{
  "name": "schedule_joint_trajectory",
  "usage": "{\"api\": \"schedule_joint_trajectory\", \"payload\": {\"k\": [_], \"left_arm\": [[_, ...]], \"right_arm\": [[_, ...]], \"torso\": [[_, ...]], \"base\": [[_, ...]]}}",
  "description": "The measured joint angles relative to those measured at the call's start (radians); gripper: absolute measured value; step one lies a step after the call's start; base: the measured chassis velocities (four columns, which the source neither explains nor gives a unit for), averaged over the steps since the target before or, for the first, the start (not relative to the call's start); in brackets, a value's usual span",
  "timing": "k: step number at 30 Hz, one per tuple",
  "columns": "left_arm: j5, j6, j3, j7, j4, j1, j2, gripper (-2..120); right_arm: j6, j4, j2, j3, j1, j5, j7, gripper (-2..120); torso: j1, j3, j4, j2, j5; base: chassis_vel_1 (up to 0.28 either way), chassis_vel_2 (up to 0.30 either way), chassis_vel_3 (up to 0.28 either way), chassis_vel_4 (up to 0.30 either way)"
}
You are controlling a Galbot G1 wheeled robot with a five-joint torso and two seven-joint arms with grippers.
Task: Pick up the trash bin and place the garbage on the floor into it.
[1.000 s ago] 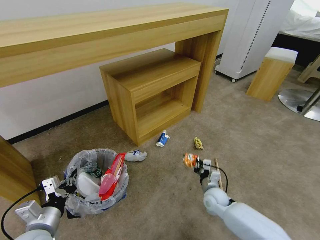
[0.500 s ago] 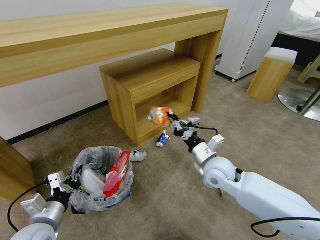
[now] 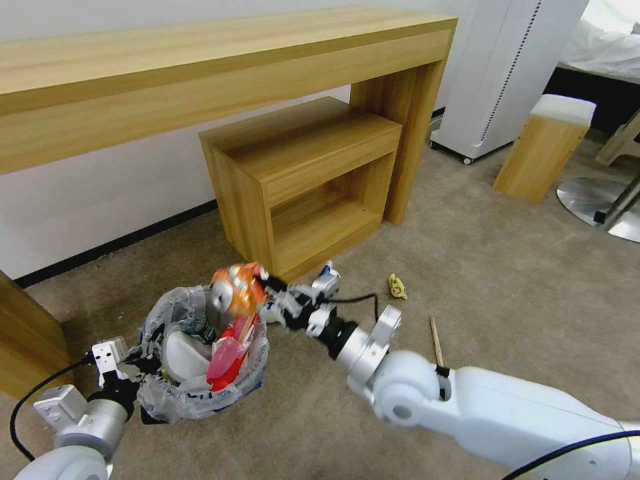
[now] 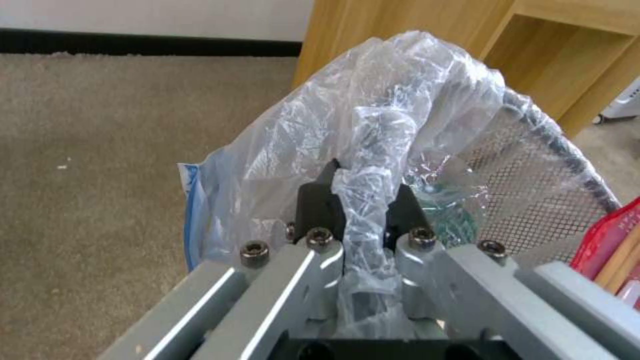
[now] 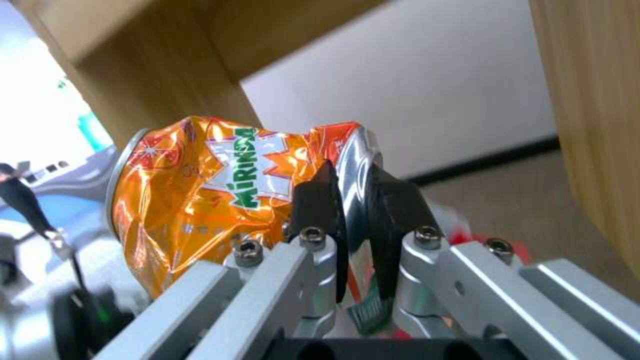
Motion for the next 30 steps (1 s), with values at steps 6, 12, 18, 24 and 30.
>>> {"api": "schedule_joint_trajectory", "payload": {"k": [6, 12, 18, 24, 30], "left_arm": [[0.001, 0.0, -0.002, 0.0, -0.031, 0.015, -0.01, 3], [0.003, 0.0, -0.002, 0.002, -0.048, 0.025, -0.019, 3], [0.001, 0.0, -0.003, 0.002, -0.048, 0.023, -0.015, 3], [0.0, -0.001, 0.0, 0.003, -0.032, 0.013, -0.015, 3], [0.001, -0.001, 0.005, 0.003, -0.011, 0.0, -0.015, 3]], "right_arm": [[-0.002, -0.079, 0.031, -0.074, -0.024, -0.055, 0.031, 7], [-0.003, -0.144, 0.073, -0.11, -0.03, -0.081, 0.049, 7], [-0.007, -0.151, 0.089, -0.111, -0.027, -0.087, 0.053, 17], [-0.01, -0.143, 0.092, -0.082, -0.03, -0.087, 0.054, 36], [-0.011, -0.129, 0.087, -0.02, -0.038, -0.088, 0.055, 61]], "torso": [[0.0, 0.0, -0.0001, 0.0, 0.0002], [0.0, 0.0, 0.0, 0.0, 0.0002], [0.0, 0.0, 0.0, 0.0, 0.0001], [0.0, 0.0, 0.0, 0.0, 0.0001], [0.0, 0.0, 0.0, 0.0, 0.0001]], "base": [[0.0, 0.0, 0.0, 0.0], [0.0, 0.0, 0.0, 0.0], [0.0, 0.0, 0.0, 0.0], [0.0, 0.0, 0.0, 0.0], [0.0, 0.0, 0.0, 0.0]]}}
